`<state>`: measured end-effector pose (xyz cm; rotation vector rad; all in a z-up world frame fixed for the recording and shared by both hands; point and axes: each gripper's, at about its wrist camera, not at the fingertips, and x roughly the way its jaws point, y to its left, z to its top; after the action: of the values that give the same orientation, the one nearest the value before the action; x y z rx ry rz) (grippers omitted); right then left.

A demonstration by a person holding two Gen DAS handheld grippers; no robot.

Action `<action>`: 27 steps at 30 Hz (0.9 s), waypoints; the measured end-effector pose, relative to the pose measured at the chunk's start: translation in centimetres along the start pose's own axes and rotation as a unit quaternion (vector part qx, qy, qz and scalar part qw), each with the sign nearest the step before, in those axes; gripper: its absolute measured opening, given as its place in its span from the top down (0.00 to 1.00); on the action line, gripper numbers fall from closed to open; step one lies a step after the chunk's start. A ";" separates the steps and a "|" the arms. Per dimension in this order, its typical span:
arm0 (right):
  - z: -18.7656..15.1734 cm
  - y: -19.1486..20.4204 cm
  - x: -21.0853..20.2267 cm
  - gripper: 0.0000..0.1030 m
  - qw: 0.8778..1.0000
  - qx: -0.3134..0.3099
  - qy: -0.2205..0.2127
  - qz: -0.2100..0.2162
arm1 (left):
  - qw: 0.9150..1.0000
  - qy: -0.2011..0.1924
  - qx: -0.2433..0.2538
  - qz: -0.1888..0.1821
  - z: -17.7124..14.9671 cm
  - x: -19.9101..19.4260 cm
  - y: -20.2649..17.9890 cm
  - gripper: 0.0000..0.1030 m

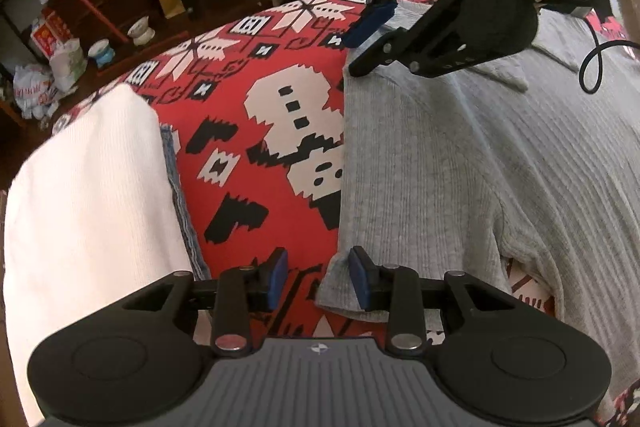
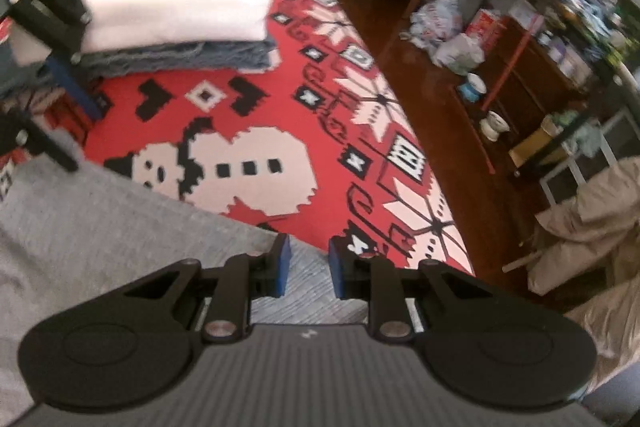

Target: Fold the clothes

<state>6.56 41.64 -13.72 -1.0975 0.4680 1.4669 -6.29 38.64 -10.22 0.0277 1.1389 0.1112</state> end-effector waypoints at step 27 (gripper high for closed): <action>0.9 -1.7 0.9 0.97 0.996 0.081 -0.025 0.007 | 0.994 -0.017 0.065 0.082 0.3 -0.2 0.0 0.98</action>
<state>7.91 43.23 -13.52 -0.9290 0.5505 1.4399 -6.07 38.64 -9.88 0.2390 1.1067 0.1815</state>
